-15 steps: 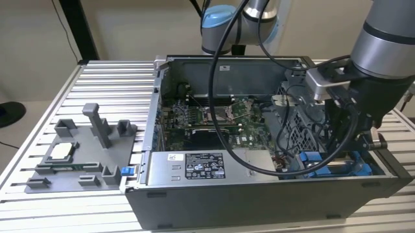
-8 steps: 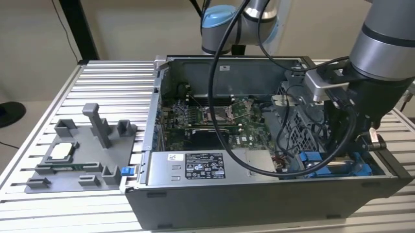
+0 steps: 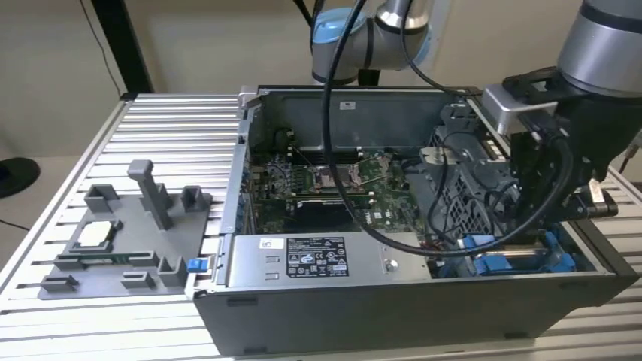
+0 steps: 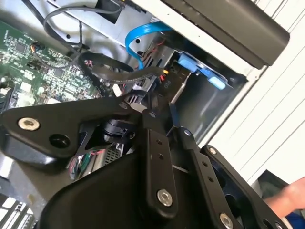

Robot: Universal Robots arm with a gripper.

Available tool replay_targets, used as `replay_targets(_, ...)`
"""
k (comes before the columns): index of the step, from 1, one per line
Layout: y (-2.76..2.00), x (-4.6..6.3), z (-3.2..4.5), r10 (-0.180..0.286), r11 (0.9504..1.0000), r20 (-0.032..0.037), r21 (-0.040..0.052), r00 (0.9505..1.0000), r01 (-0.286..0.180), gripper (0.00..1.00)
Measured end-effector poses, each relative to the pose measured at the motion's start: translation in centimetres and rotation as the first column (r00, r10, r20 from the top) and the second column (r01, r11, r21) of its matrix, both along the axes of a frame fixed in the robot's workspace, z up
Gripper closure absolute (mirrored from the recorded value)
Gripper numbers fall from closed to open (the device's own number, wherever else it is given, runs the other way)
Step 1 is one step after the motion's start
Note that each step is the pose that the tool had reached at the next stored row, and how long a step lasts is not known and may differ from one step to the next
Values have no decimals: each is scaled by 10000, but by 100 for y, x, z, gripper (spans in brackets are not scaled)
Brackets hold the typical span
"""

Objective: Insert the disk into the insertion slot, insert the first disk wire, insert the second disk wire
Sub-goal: 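Insert the second disk wire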

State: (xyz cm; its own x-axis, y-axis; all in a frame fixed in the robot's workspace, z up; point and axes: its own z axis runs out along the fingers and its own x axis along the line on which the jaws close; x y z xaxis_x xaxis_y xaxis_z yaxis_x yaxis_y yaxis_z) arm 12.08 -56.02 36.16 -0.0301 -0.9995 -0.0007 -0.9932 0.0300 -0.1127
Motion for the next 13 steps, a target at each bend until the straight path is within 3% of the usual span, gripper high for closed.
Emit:
replay_targets(6,0,0,237,0,10000,0,0,10000,0,0)
replay_targets(13,0,0,247,0,10000,0,0,10000,0,0)
